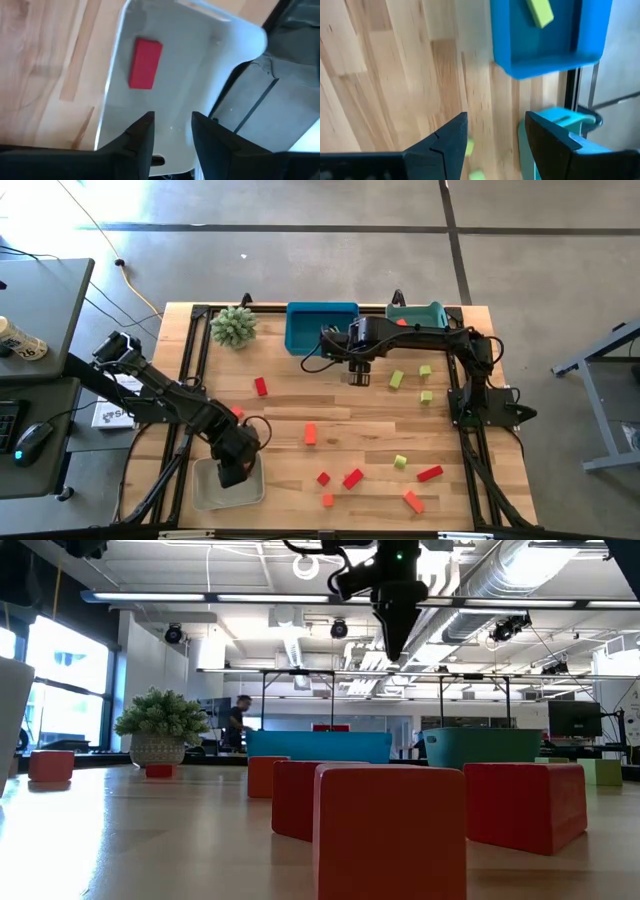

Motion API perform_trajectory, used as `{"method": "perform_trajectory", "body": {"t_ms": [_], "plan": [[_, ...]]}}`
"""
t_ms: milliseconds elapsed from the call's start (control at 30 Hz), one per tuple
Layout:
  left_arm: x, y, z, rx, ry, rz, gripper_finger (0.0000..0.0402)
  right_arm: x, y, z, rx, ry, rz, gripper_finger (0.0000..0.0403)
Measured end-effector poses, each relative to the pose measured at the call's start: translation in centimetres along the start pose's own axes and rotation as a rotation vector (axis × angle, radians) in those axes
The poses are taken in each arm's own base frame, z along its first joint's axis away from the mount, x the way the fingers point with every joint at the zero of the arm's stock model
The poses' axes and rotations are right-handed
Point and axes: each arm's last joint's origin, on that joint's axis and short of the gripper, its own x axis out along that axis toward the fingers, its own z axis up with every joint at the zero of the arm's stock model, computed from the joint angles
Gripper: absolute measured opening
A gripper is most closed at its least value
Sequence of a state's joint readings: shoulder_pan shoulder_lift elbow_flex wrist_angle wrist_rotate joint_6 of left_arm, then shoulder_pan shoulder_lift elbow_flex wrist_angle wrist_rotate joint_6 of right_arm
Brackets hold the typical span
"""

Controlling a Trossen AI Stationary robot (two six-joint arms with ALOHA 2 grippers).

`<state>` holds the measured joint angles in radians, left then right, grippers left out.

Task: Sort & place blocks by color
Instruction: Put the green block into the blue bin

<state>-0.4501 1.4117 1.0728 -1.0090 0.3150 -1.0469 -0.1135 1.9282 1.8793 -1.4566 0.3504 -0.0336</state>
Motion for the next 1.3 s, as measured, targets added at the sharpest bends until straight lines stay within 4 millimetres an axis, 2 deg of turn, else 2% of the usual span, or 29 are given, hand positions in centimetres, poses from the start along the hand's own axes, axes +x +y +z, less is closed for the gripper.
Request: {"method": "perform_trajectory", "body": {"t_ms": [300, 500, 733, 867, 1067, 1300], "plan": [[-3.5, -1.1, 1.9, -0.005, -0.11, -0.102, 0.0122, 0.9, -0.5, -0.8, 0.003, 0.092, 0.013, 0.0185], [-6.4, -0.6, 4.2, 0.038, -0.298, -0.085, 0.0122, 3.7, -1.1, -1.7, 0.035, 0.194, 0.027, 0.0185], [-9.2, 2.5, 7.7, 0.088, -0.477, 0.021, 0.0122, 7.8, -2.1, -4.0, 0.121, 0.378, 0.034, 0.0185], [-10.4, 4.9, 9.4, 0.087, -0.534, 0.088, 0.0122, 9.0, -2.4, -5.7, 0.185, 0.455, 0.034, 0.0185], [-12.1, 8.3, 11.3, 0.038, -0.613, 0.158, 0.0122, 9.1, -2.9, -8.4, 0.346, 0.477, 0.048, 0.0185], [-13.4, 10.7, 12.5, 0.051, -0.672, 0.197, 0.0122, 7.9, -3.1, -11.3, 0.621, 0.405, 0.075, 0.0185]]}}
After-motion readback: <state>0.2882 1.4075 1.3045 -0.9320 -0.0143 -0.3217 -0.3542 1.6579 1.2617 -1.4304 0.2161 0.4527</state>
